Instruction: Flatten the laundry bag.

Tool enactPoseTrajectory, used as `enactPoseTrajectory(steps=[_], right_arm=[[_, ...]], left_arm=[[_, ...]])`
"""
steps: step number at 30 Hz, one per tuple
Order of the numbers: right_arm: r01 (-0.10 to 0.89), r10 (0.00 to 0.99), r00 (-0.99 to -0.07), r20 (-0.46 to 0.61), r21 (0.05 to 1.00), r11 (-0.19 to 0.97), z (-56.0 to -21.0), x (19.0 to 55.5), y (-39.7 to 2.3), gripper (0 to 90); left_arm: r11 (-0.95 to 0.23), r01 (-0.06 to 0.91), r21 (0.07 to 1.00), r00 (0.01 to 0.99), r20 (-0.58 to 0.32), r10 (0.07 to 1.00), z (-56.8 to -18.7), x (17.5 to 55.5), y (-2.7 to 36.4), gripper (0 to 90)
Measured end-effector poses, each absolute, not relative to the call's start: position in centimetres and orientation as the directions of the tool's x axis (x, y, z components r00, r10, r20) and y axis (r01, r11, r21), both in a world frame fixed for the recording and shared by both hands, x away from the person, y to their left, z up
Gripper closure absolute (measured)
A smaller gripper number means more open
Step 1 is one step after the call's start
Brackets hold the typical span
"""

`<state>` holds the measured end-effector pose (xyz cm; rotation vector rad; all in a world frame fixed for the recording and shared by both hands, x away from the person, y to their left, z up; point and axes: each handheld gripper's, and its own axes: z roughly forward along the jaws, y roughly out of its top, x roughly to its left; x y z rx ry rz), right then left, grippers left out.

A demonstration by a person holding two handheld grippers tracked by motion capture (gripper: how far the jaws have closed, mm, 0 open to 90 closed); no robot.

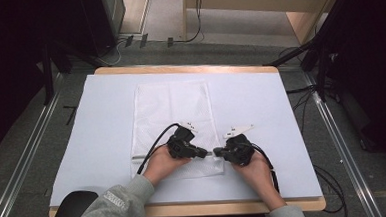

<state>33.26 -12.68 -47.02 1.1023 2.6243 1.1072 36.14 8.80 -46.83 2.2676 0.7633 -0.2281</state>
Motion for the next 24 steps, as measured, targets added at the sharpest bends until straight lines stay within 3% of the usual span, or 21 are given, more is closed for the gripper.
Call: enactPoseTrajectory(steps=[5, 9, 24], right_arm=[[0.587, 0.652, -0.736, 0.183, 0.653, 0.479, -47.0, 33.2, -12.7, 90.0], [0.587, 0.652, -0.735, 0.184, 0.653, 0.478, -47.0, 33.3, -12.7, 90.0], [0.571, 0.647, -0.743, 0.171, 0.668, 0.478, -47.2, 33.0, -12.7, 90.0]], left_arm=[[-0.543, 0.578, 0.609, 0.811, -0.35, 0.47, -47.0, 35.6, 8.5, 83.5], [-0.535, 0.575, 0.619, 0.808, -0.331, 0.486, -47.1, 35.3, 8.6, 87.2], [-0.541, 0.631, 0.557, 0.776, -0.432, 0.46, -46.7, 36.7, 9.0, 88.2]])
